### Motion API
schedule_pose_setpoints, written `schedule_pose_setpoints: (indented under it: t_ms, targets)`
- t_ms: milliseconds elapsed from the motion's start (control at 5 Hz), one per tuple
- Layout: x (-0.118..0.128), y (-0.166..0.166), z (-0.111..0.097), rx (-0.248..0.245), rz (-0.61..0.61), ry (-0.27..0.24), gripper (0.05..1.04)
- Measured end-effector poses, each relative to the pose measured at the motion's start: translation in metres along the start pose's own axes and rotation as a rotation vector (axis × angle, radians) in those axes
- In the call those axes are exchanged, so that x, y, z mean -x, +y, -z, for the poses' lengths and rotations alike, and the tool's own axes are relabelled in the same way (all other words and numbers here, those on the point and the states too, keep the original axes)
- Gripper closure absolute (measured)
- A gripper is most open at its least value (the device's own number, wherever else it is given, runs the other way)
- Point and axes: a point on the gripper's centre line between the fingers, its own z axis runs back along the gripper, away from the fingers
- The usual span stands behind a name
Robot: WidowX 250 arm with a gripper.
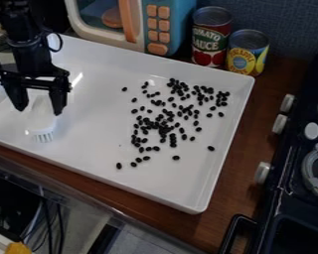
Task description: Sweep into pile
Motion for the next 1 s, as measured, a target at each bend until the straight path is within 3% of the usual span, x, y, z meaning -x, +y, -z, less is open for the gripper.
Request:
schedule_pose_setpoints:
  t_ms: [200,600,1000]
  targets:
    - [-0.004,0.006,0.004,0.038,-0.072,-0.002,0.353]
    - [-0.007,0.010,0.004,0.048,-0.115,-0.025,0.357]
    - [0.000,-0.010,0.007,0.063,-0.106,-0.007,0.357]
